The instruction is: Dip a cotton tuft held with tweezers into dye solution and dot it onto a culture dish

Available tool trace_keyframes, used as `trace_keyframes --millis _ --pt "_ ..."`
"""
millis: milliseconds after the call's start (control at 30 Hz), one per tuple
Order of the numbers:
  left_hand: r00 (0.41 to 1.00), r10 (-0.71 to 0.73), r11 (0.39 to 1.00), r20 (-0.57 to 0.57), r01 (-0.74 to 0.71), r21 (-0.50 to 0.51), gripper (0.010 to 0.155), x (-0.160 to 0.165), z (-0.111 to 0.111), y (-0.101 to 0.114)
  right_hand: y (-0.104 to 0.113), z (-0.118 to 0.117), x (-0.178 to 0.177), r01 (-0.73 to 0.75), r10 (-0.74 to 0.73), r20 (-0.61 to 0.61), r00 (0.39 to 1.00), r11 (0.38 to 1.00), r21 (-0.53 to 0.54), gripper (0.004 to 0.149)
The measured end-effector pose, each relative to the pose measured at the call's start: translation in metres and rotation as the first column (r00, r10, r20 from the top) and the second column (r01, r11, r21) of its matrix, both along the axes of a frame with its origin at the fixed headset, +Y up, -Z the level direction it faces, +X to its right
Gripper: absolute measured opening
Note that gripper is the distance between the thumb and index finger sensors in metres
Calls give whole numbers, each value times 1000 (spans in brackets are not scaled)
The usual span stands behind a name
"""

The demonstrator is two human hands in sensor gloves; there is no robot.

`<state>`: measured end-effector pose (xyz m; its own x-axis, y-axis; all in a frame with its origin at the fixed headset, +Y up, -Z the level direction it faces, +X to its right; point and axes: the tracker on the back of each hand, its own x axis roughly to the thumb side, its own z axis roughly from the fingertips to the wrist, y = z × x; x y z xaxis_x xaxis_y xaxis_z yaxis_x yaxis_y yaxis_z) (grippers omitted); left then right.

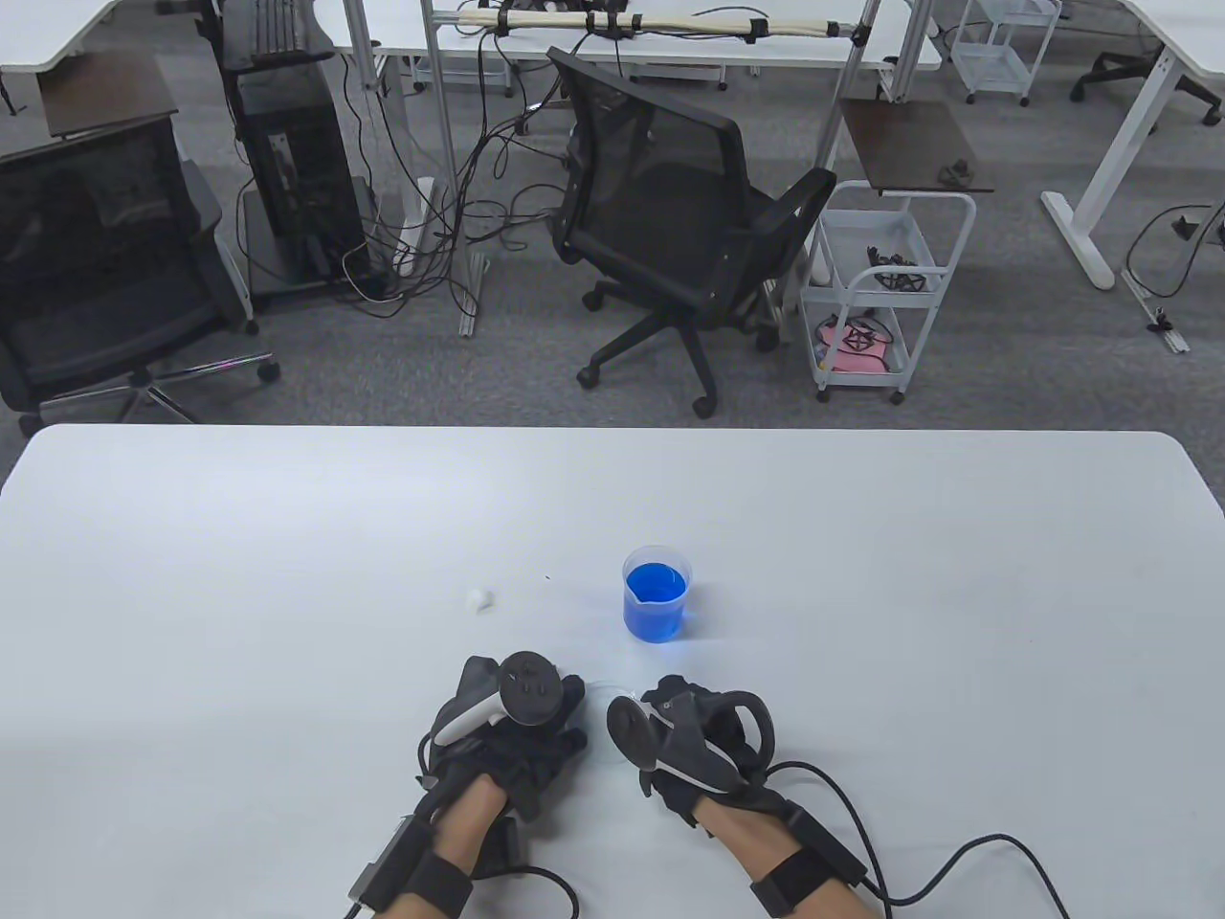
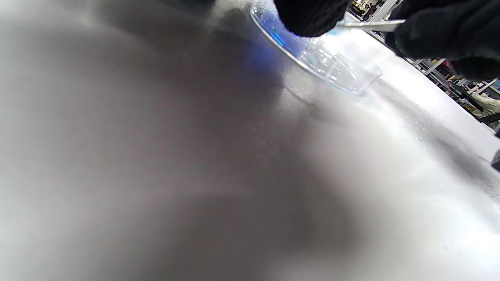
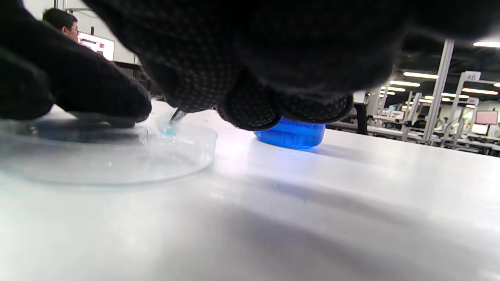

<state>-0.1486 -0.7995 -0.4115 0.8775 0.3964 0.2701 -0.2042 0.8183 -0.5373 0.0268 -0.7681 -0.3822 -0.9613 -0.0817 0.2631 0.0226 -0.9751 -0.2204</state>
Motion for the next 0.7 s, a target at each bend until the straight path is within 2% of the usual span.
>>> trace_keyframes --millis 167,467,700 --pt "1000 -1 1000 0 1 1 67 0 0 0 -7 -1 -1 -20 20 5 1000 1000 -11 40" --pt "1000 -1 1000 0 1 1 67 0 0 0 13 11 10 57 -57 -1 998 998 36 40" --pt "1000 -3 1000 -2 3 -3 67 0 0 0 -8 11 3 -15 15 -26 1000 1000 -15 41"
